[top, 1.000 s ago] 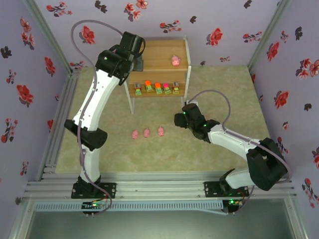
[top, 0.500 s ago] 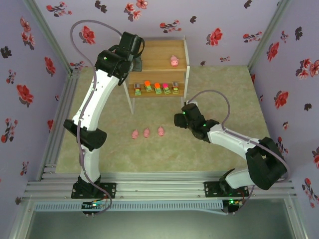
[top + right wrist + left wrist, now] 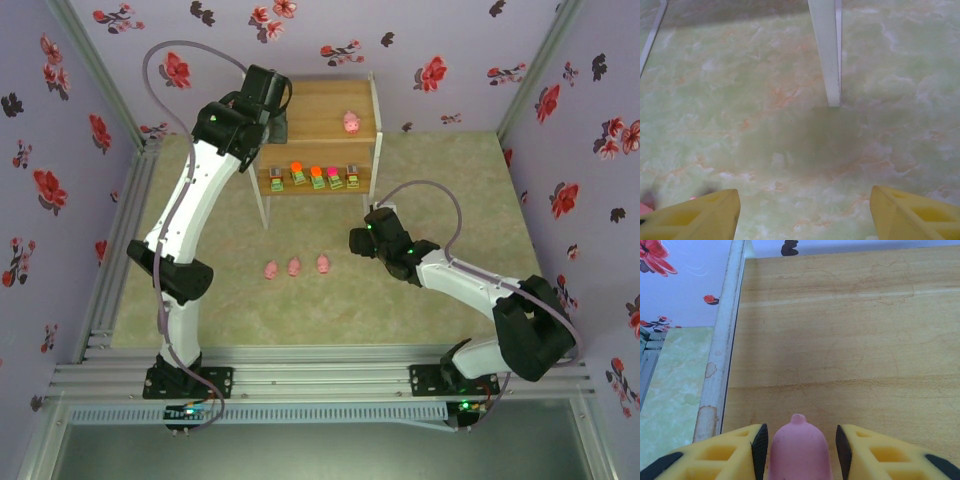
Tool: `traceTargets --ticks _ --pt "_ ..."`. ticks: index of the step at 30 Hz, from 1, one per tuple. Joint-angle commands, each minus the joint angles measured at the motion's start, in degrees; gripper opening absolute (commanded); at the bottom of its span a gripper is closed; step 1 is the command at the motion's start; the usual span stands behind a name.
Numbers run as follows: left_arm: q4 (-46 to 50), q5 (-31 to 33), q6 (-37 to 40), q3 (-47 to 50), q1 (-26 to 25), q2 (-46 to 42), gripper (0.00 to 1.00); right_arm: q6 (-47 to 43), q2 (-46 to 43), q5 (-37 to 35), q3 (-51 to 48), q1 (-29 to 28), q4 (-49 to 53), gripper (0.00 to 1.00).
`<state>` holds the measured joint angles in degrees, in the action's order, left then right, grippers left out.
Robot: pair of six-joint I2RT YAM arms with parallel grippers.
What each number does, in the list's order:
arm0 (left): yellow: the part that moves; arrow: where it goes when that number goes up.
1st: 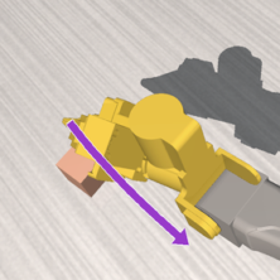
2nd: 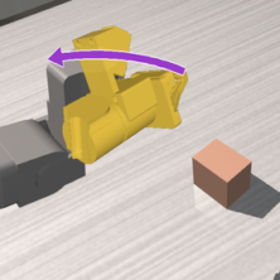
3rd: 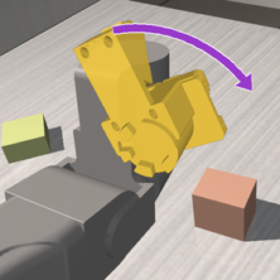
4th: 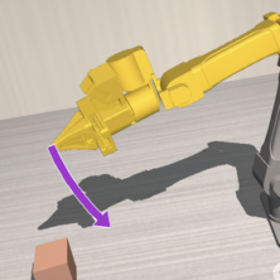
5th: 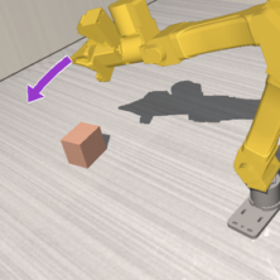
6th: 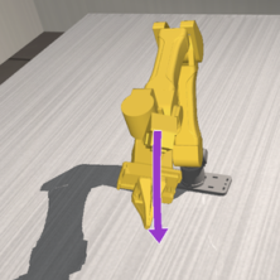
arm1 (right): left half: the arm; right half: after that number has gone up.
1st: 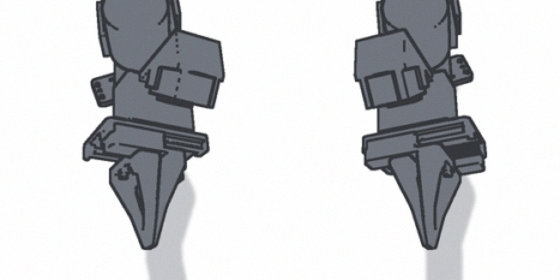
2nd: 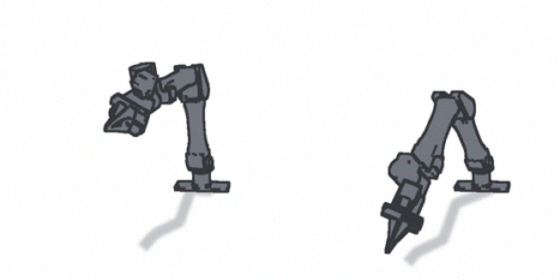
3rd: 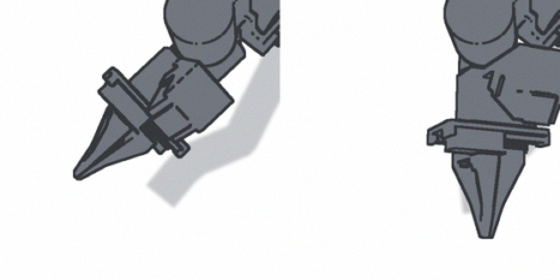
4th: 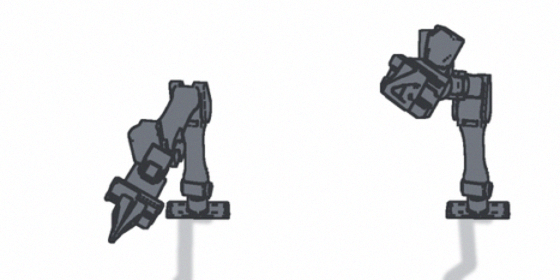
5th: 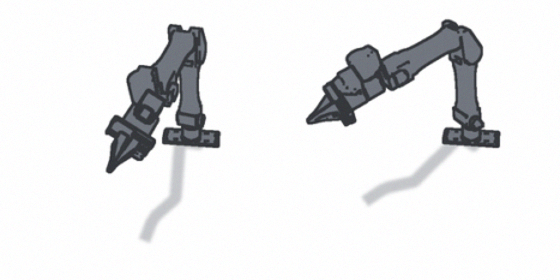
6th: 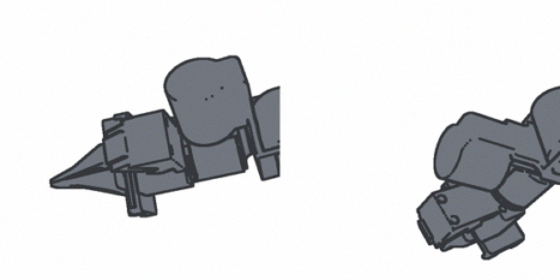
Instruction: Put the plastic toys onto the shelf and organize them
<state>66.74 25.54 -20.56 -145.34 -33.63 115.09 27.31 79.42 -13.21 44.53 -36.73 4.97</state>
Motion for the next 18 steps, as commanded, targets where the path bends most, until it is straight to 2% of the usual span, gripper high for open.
traceTargets --ticks 1,12,18 --pt "0.19 0.87 -0.13 0.8 -0.34 -1.25 0.46 0.79 0.21 0.66 1.43 0.17 1.01 0.58" --pt "-2.89 2.09 1.98 0.97 -1.91 -3.64 0.5 0.7 -0.02 1.01 1.13 0.15 0.48 0.59" --pt "-6.13 2.0 3.24 4.28 -3.07 -6.49 0.51 0.61 -0.23 1.35 0.75 0.14 -0.21 0.58"
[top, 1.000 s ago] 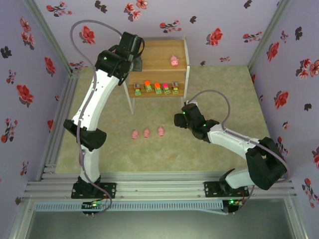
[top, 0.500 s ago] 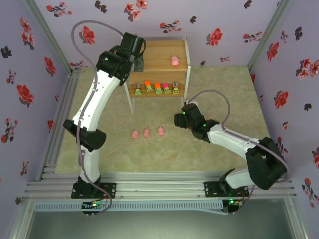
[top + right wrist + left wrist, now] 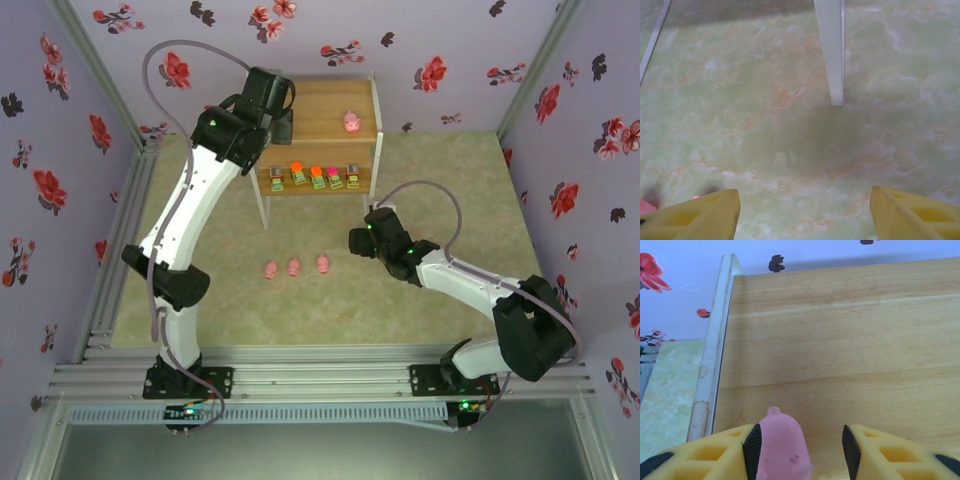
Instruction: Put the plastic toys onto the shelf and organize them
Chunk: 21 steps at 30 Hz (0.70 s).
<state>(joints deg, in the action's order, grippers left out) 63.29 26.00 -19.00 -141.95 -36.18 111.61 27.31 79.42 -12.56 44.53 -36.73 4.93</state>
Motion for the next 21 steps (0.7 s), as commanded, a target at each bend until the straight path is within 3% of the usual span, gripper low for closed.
traceTargets --ticks 1,6,10,21 --pt "-2.96 1.58 1.62 1.37 -0.63 -3.43 0.51 0.49 -0.38 0.77 0.65 0.12 -0.26 0.59" --pt "-4.7 1.58 1.93 4.94 -1.31 -6.04 0.51 0.13 -1.25 1.57 -0.2 -0.03 -1.65 0.58" --pt "-8.93 1.58 2.31 13.36 -2.94 -11.35 0.5 -0.42 -1.96 -0.2 0.27 -1.81 0.18 0.59" --pt "-24.78 1.9 -1.1 51.8 -6.79 -35.32 0.51 10.29 1.71 -11.1 3.66 -15.44 7.43 0.59"
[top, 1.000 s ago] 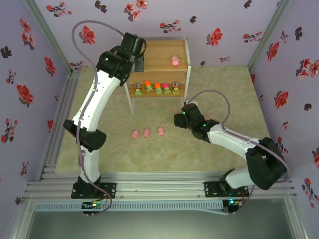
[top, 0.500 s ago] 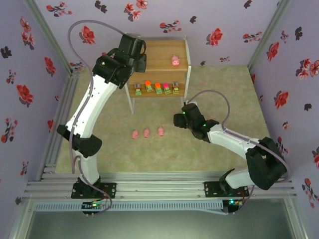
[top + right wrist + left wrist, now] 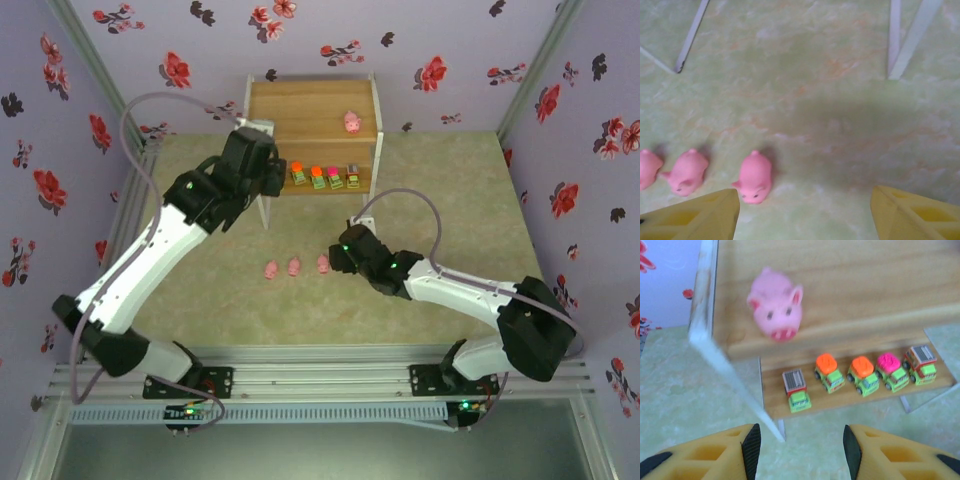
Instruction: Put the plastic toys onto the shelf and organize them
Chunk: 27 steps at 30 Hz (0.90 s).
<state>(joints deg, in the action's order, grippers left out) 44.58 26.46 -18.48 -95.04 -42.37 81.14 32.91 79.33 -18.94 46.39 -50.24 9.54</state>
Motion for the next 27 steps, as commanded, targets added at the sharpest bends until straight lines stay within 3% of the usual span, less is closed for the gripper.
traceTargets --ticks 1,10,19,27 --pt "-6.51 1.45 -2.07 7.15 -0.74 -6.39 0.51 5.21 2.47 -5.28 2.15 -2.86 3.0 0.59" --pt "-9.51 3.82 -5.42 23.81 -0.36 -16.13 0.52 8.5 10.78 -10.07 9.93 -9.56 7.89 0.6" --pt "-14.42 2.24 -6.87 35.45 2.74 -17.21 0.53 11.91 17.83 -9.8 14.19 -9.99 10.3 0.6" --pt "-25.0 0.53 -8.23 46.24 4.01 -16.61 0.54 13.21 24.21 -11.73 19.72 -9.94 14.19 0.61"
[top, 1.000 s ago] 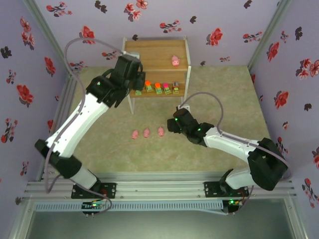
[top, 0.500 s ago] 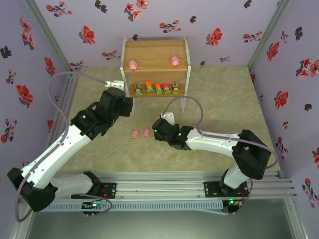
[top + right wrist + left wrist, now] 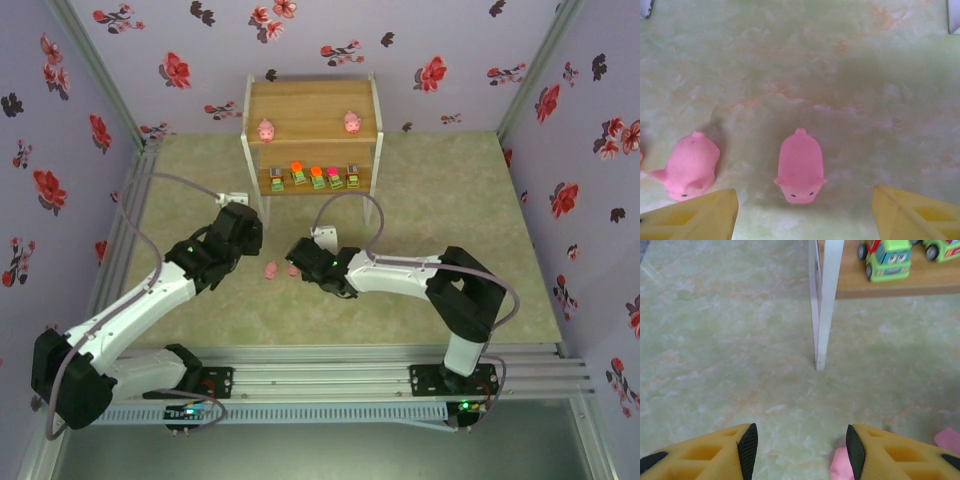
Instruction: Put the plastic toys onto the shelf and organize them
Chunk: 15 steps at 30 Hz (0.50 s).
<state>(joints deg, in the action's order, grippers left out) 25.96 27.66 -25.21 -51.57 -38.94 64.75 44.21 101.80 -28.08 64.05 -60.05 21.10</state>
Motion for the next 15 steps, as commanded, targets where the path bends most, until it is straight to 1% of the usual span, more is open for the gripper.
traceTargets --ticks 1,6,8,11,15 --pt "-7.53 -0.76 -1.59 3.8 0.67 -0.08 0.54 2.01 2.27 -2.44 2.34 -0.13 2.67 0.61" --pt "-14.02 -0.85 -0.84 9.69 0.71 0.06 0.55 3.05 4.58 -1.93 3.09 0.2 2.96 0.58" --pt "-16.7 -0.49 -0.25 12.19 0.68 -0.3 0.55 3.18 5.11 -1.65 3.06 0.28 2.79 0.56" --pt "-20.68 0.56 0.35 15.76 0.7 -0.61 0.55 3.49 6.18 -1.4 3.42 0.37 2.84 0.5" --pt "-20.7 0.37 -0.01 16.41 0.85 -0.08 0.56 3.96 6.79 -1.33 3.19 0.69 1.95 0.45"
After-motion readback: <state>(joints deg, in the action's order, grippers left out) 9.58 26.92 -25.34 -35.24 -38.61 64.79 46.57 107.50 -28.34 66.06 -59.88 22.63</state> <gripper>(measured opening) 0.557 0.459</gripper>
